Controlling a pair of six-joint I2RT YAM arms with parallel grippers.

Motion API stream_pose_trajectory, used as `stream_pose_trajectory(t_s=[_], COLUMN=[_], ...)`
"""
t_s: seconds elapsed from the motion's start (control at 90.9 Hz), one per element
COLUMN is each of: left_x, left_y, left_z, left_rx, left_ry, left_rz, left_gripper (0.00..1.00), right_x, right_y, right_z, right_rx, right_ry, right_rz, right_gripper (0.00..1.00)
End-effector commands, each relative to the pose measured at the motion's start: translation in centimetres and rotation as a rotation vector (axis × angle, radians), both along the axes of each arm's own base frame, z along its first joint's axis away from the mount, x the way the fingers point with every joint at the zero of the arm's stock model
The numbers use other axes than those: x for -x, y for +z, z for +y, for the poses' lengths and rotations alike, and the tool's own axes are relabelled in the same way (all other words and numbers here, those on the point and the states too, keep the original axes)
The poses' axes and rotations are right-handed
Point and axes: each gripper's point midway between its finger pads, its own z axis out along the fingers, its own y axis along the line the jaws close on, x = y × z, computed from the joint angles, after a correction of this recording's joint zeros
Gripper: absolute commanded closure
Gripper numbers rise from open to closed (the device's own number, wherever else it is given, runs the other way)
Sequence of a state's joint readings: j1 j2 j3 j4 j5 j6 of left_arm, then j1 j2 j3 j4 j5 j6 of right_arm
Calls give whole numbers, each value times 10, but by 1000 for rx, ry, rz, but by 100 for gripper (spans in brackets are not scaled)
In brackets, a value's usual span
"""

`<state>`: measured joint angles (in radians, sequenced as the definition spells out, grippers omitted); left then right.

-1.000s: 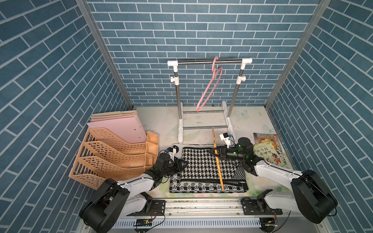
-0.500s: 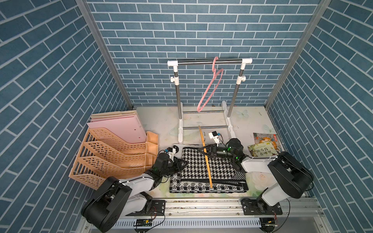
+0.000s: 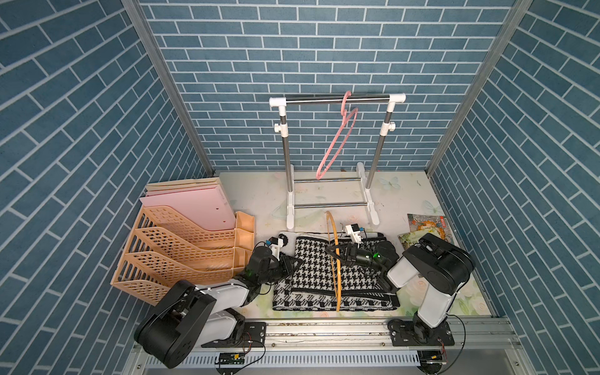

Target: Hang the scarf on the hanger

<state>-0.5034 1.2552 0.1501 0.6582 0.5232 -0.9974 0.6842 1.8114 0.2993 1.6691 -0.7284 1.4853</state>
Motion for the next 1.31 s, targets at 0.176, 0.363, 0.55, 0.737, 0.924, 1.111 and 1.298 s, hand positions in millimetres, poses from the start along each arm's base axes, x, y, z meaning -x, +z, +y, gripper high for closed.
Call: stream_pose_trajectory(t_s=[0.176, 0.363, 0.55, 0.737, 0.924, 1.111, 1.298], left_x=[-3, -3, 2, -3, -3, -8, -9], left_y=[28, 57, 102, 97, 65, 55, 54], left_z=[-12, -28, -83, -123, -150, -159, -158], left_rx=[100, 138, 184, 190, 194, 228, 207], left_ry=[-38, -75, -189, -250, -295, -299, -297], left_rz=[-33, -69, -140, -136, -78, -72, -72], left_gripper=[81, 100, 100, 100, 100, 100, 100], right_x=[7, 4, 2, 1, 2, 2, 2], right_y=[-6, -3, -3, -8, -8, -11, -15], right_z=[-11, -14, -19, -28, -37, -43, -48], right_rx=[-38, -44, -43, -31, -25, -10, 21], right_ry=[-5, -10, -15, -31, -37, -34, -22], right_rz=[61, 59, 60, 78, 81, 89, 98], right_gripper=[100, 100, 100, 95, 87, 74, 58])
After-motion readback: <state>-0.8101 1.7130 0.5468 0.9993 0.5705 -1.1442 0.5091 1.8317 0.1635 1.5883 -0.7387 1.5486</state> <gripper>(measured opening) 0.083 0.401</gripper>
